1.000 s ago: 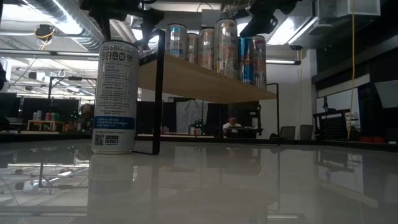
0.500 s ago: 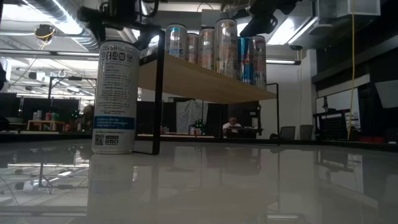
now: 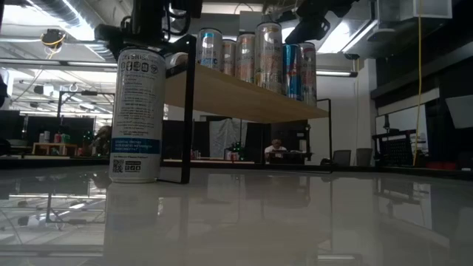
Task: Place canned beverage on shelf
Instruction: Put the white-blue soda can on the shelf aligned with the other white-blue soda can
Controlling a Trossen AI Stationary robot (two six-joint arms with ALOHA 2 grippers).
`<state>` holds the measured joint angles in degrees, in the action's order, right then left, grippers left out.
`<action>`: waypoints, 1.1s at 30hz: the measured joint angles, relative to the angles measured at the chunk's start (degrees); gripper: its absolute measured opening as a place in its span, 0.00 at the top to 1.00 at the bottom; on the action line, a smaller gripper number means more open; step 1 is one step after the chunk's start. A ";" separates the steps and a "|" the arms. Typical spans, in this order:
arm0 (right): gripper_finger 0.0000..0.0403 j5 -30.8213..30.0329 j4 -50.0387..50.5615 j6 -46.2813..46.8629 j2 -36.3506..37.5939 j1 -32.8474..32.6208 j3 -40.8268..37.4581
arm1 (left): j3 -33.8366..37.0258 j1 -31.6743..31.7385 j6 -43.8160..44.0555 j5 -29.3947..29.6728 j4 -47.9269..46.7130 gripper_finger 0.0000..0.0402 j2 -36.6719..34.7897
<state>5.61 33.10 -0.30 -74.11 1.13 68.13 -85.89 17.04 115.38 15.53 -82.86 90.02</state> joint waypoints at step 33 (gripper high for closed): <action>0.04 0.00 -0.02 -0.02 0.01 0.00 0.01 | 1.21 -0.53 -0.03 0.32 1.48 0.00 0.02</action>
<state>5.61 33.08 -0.32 -74.11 1.13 68.14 -84.68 16.50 115.35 15.85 -81.38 90.04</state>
